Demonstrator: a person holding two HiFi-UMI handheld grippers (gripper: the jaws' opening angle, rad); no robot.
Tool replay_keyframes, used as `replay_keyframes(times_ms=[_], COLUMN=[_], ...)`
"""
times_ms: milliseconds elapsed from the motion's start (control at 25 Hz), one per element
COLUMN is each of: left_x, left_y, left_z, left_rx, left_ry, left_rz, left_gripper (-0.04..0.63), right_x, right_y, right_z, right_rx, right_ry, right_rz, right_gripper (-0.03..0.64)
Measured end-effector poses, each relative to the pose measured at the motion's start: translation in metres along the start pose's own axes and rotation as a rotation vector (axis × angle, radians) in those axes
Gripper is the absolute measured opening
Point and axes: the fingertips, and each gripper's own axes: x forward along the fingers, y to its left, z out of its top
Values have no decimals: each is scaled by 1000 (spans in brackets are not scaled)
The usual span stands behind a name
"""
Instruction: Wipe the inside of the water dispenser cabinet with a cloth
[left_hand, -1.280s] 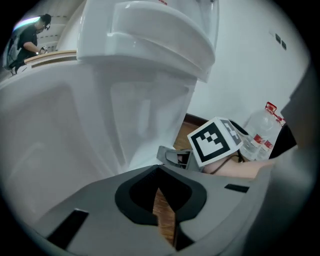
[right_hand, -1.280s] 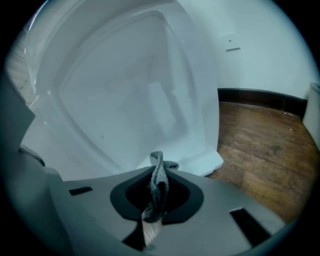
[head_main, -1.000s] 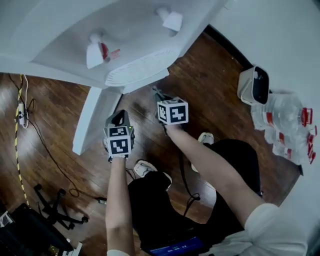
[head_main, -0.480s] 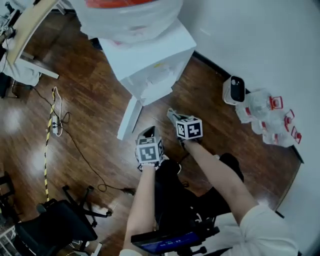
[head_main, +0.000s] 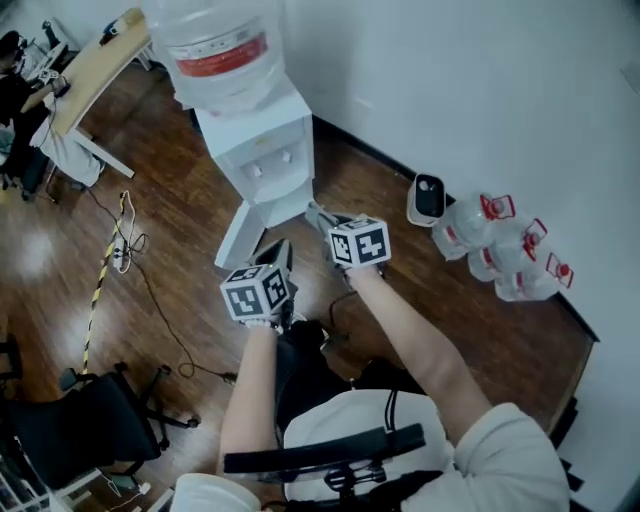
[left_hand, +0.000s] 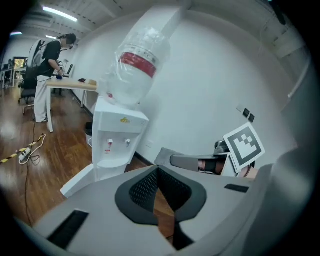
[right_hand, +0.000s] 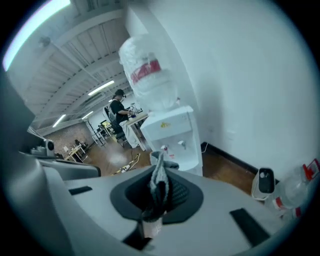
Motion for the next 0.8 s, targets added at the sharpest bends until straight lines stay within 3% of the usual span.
replay_keyframes(times_ms=[160,320,600,800], left_x=[-49,-102,-164,-189], left_y=[-70,-107,-102,-85], left_z=[-6,-22,-40,-39], left_rx=[20,18,35,100], left_ry=[-51,-114,-136,-109], left_rz=[39,90,48,-2], left_gripper=[-2,-3,-2,-2], right_x=[-95,-172,-223,-230], right_y=[18,47,91,115], right_z=[20,16,-13,-30], right_rx=[-66,-124,-100,-49], right_ry=[-82,-135,-195,-246], right_rz=[33,68,75,58], right_gripper=[32,32,32,32])
